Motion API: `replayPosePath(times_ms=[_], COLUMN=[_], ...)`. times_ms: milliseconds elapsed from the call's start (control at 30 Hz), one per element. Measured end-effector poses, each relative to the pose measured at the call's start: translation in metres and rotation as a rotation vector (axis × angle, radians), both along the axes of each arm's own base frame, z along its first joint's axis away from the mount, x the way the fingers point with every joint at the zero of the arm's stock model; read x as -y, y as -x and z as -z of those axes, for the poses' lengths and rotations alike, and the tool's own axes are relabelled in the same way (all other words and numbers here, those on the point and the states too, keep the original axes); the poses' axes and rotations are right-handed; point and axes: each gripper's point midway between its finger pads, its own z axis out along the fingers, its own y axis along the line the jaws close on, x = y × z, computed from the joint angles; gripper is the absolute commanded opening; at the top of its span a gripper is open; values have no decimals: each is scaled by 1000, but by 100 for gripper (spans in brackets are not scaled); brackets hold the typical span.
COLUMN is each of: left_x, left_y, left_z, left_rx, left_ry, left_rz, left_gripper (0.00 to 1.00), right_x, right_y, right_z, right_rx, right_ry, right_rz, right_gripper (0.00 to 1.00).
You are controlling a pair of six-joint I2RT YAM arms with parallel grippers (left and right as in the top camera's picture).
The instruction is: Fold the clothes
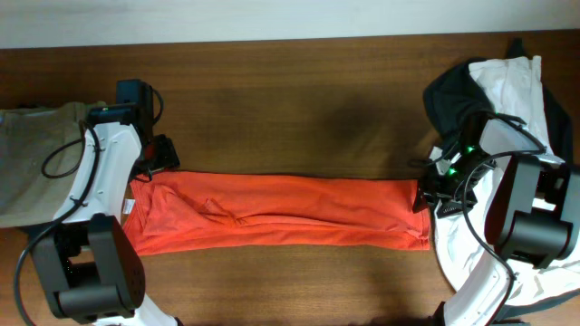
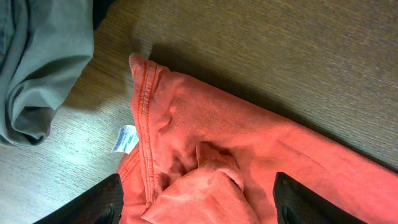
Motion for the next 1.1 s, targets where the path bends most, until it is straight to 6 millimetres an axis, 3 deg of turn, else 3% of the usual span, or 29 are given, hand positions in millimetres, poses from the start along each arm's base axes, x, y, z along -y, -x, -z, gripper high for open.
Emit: replayPosePath(times_ms=[167, 200, 333, 400, 533, 567, 767, 833, 933, 1000, 1100], left_x=[3, 4, 4, 4, 4, 4, 4, 4, 5, 5, 5], left_y=[0, 0, 0, 0, 0, 0, 2, 2, 3, 3, 3], left_z=[1, 1, 1, 1, 1, 1, 1, 1, 1, 1, 1], left_rx=[2, 2, 2, 2, 1, 2, -7, -8, -12, -12, -12], left_ry=[19, 22, 22, 23, 23, 22, 24, 25, 27, 27, 26], left_rz=[2, 3, 3, 3, 3, 2, 2, 3, 3, 3, 3], left_gripper=[77, 78, 78, 78, 78, 78, 78, 78, 78, 79, 82], right_x=[-33, -37, -32, -20, 19, 25, 103, 111, 94, 62, 23], right_y=[7, 7, 10, 12, 13, 12, 8, 4, -24, -30, -34], right_z=[-1, -1, 1, 2, 1, 1, 5, -3, -42, -78, -88], right_rx=[-23, -26, -61, -86, -88, -83, -58, -45, 79, 161, 187], right_ry=[-49, -50, 4, 51, 52, 44, 270, 254, 195, 169, 135], right_rz=[-88, -103, -65, -3, 199, 236, 460, 452, 353, 234, 100], right_gripper=[55, 59, 67, 75, 81, 88, 89, 95, 99, 99, 99])
